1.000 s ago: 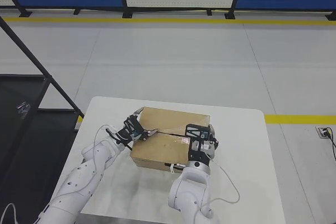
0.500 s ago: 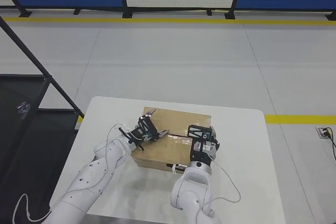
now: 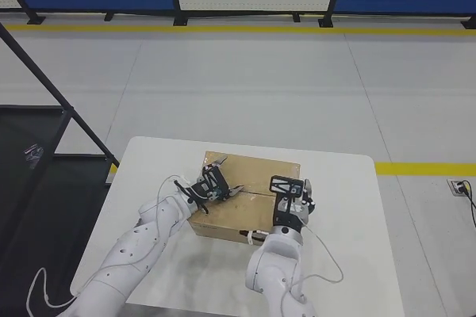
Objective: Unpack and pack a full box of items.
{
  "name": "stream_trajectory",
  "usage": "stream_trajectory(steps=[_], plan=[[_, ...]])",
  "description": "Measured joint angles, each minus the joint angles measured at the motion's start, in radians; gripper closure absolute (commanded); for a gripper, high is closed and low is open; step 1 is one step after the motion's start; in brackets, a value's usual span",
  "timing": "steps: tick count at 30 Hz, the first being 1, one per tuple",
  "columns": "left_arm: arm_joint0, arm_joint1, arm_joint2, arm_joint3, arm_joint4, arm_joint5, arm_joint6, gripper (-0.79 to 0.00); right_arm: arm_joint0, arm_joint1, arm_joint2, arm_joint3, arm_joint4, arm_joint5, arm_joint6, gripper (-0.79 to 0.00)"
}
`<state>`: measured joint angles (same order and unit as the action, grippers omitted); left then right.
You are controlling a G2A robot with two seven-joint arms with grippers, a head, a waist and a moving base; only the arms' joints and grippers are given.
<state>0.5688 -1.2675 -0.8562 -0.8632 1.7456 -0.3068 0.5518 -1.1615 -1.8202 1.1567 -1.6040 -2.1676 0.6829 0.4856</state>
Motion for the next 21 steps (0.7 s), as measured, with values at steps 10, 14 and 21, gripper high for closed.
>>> stream_trajectory(steps=[10,14,21], plan=[[-0.008,-0.009,0.000,0.023,0.005,-0.007,0.015,-0.733,0.004,-0.004,0.040,-0.011,0.004,-0.007,0.017,-0.256],[-0.010,-0.012,0.000,0.030,0.006,-0.009,0.020,-0.733,-0.006,-0.004,0.054,-0.027,0.000,-0.008,0.022,-0.243],[-0.014,-0.017,0.000,0.041,0.011,-0.011,0.028,-0.736,-0.024,-0.002,0.078,-0.067,0.014,-0.006,0.025,-0.249]])
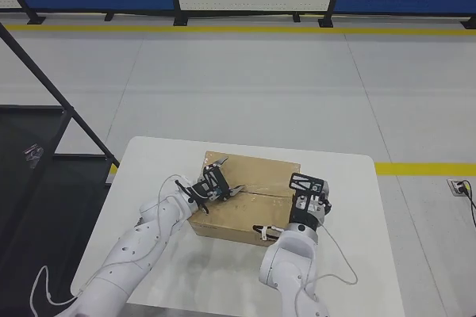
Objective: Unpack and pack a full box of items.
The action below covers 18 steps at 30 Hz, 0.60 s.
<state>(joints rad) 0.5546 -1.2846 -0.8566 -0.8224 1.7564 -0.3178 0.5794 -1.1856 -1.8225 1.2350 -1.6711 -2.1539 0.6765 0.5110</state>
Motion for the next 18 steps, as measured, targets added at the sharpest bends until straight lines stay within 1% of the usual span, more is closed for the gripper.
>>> stream_trajectory(steps=[9,13,14,15,16,17,18], plan=[[-0.003,-0.006,0.001,0.008,0.005,-0.005,0.005,-0.736,-0.002,-0.002,0.034,-0.081,0.038,-0.003,0.017,-0.292],[-0.004,-0.009,0.001,0.009,0.008,-0.008,0.007,-0.736,0.004,-0.004,0.036,-0.107,0.070,-0.034,0.036,-0.351],[-0.004,-0.009,0.001,0.009,0.009,-0.008,0.008,-0.733,0.007,-0.004,0.037,-0.115,0.083,-0.054,0.045,-0.385],[-0.004,-0.010,0.000,0.010,0.010,-0.008,0.008,-0.736,0.013,-0.004,0.038,-0.125,0.101,-0.090,0.067,-0.570],[-0.004,-0.010,0.000,0.010,0.010,-0.008,0.009,-0.733,0.021,-0.004,0.037,-0.131,0.117,-0.124,0.093,-0.705],[-0.004,-0.011,0.000,0.010,0.010,-0.008,0.010,-0.730,0.031,-0.005,0.034,-0.139,0.144,-0.168,0.126,-0.751],[-0.003,-0.011,0.000,0.009,0.012,-0.007,0.011,-0.730,0.046,-0.006,0.030,-0.155,0.200,-0.239,0.175,-0.785]])
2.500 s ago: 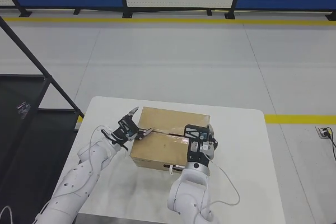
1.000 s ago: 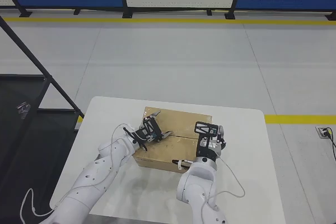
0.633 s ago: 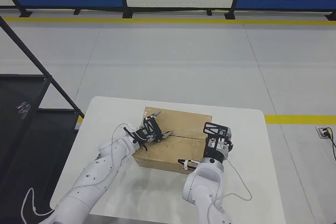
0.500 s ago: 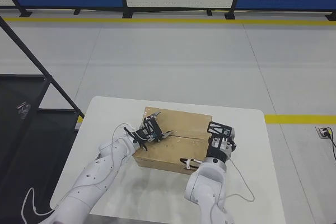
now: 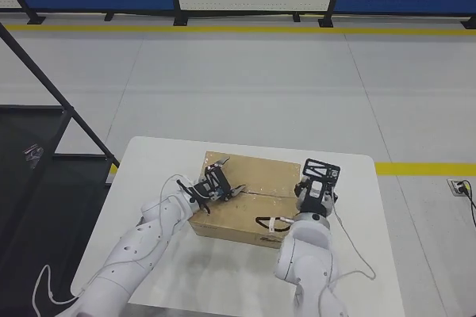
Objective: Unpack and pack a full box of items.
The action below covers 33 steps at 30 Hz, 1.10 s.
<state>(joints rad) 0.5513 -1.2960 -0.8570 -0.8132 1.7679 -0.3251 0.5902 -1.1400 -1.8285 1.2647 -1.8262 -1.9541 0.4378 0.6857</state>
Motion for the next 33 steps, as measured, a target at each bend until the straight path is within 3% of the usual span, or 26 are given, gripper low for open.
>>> stream_trajectory(steps=[4,7,12,17,20,33], plan=[[0.003,-0.001,-0.004,-0.010,0.002,0.004,0.007,-0.730,0.065,-0.002,0.044,-0.010,0.212,-0.178,0.206,-0.785],[0.008,0.001,-0.012,-0.022,0.003,0.013,0.016,-0.736,0.151,-0.001,0.109,0.044,0.331,-0.213,0.375,-0.785],[0.026,0.011,-0.041,-0.053,0.002,0.025,0.041,-0.733,0.260,0.004,0.192,0.146,0.457,-0.236,0.511,-0.785],[0.052,0.027,-0.083,-0.096,0.001,0.027,0.055,-0.736,0.253,0.010,0.231,0.125,0.610,-0.311,0.414,-0.785],[0.075,0.038,-0.114,-0.130,-0.007,0.029,0.063,-0.730,0.250,0.016,0.243,0.139,0.684,-0.350,0.443,-0.785],[0.203,0.098,-0.285,-0.262,0.002,0.036,0.049,-0.733,0.358,0.046,0.349,0.402,1.119,-0.530,0.470,-0.785]])
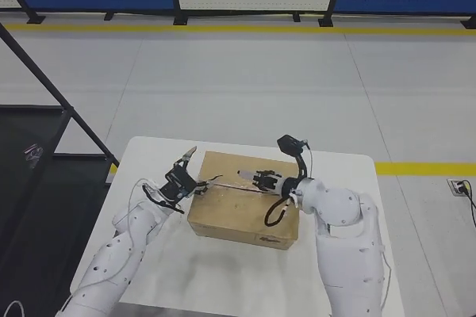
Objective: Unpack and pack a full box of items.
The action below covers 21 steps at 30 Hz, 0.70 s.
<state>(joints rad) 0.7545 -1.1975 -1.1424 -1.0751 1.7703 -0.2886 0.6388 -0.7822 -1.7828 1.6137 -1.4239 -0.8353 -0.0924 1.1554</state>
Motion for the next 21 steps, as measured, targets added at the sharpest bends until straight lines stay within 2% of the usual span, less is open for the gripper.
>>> stream_trajectory(steps=[6,10,14,21], plan=[[0.058,0.021,-0.070,-0.040,-0.009,-0.001,-0.007,-0.733,0.085,0.018,0.014,0.185,0.103,-0.010,0.040,-0.785],[0.088,0.032,-0.105,-0.062,-0.010,-0.007,-0.013,-0.733,0.126,0.033,0.022,0.255,0.128,-0.009,0.079,-0.785],[0.107,0.038,-0.124,-0.084,-0.012,-0.013,-0.019,-0.736,0.123,0.049,0.026,0.234,0.121,0.007,0.109,-0.785],[0.120,0.041,-0.125,-0.109,-0.014,-0.022,-0.025,-0.733,0.050,0.074,0.017,0.084,0.071,0.082,0.154,-0.785]])
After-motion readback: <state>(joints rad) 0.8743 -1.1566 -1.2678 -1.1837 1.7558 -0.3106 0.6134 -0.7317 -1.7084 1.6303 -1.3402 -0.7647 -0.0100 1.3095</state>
